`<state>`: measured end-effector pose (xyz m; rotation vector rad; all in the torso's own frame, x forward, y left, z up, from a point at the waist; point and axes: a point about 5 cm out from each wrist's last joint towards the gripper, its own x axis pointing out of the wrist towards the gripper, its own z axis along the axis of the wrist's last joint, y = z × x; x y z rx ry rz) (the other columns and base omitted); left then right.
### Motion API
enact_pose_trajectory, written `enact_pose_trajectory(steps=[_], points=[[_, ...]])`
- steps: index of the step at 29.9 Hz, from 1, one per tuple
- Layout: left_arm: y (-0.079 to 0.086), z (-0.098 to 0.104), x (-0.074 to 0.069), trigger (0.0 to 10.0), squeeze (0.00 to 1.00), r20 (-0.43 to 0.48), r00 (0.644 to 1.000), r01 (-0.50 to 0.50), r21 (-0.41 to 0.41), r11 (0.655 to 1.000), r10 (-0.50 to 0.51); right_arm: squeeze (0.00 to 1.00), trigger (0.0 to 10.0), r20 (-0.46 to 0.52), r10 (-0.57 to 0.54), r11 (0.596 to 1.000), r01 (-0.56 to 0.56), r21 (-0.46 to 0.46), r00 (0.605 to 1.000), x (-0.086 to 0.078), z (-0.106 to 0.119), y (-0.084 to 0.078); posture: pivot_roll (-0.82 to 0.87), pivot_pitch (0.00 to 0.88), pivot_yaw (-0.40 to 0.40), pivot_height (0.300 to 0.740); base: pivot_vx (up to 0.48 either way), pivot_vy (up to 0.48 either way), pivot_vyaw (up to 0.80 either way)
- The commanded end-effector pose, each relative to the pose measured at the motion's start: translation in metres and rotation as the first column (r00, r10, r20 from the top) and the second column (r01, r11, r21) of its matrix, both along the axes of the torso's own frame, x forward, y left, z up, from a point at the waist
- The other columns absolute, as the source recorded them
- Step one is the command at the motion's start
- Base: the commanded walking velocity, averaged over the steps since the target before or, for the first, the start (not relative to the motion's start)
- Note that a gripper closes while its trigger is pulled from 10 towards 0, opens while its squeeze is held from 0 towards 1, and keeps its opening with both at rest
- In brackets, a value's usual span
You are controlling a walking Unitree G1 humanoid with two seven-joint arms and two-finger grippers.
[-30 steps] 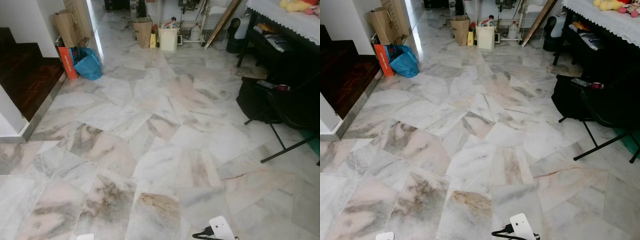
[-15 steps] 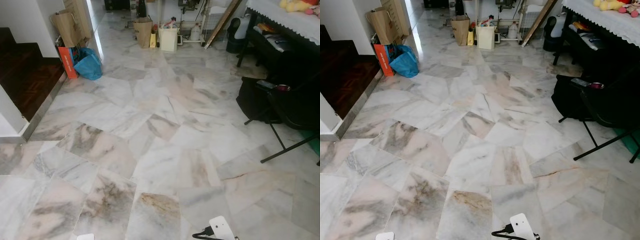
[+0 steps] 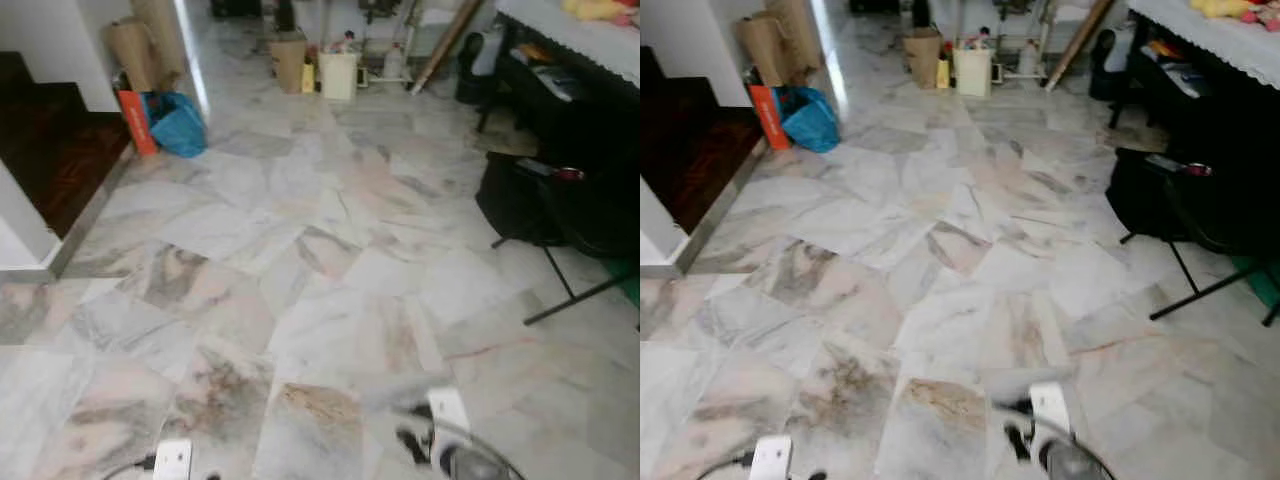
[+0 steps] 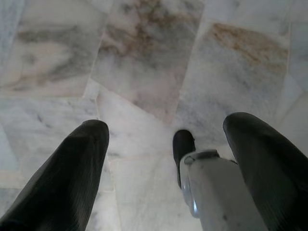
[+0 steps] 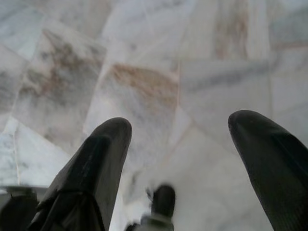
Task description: Hang hanger
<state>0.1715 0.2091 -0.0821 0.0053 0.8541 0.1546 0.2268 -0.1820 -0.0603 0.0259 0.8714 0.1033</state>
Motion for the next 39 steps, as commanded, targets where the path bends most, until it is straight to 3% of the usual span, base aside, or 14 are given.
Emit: enact_pose_trajectory(steps=[1, 28, 39], points=[[0.000, -0.005, -0.011, 10.0, 0.00, -0.038, 0.999, 0.004, -0.002, 1.000, -0.004, 0.00, 10.0, -0.056, -0.020, 1.000, 0.021, 0.017, 0.998, -0.015, -0.010, 0.001, 0.01, 0.000, 0.007, 0.740, 0.000, 0.000, 0.00], [0.002, 0.000, -0.002, 10.0, 0.00, 0.010, 1.000, -0.023, 0.033, 0.999, 0.023, 0.00, 10.0, -0.027, -0.051, 0.998, 0.052, 0.044, 0.998, -0.012, -0.006, -0.004, -0.01, 0.000, 0.003, 0.740, 0.000, 0.000, 0.00], [0.002, 0.000, -0.001, 10.0, 0.00, 0.012, 0.998, -0.061, 0.021, 0.998, 0.060, 0.00, 10.0, -0.032, -0.024, 0.999, 0.025, 0.040, 0.999, -0.011, -0.006, -0.004, -0.01, 0.000, -0.006, 0.740, 0.000, 0.000, -0.71]])
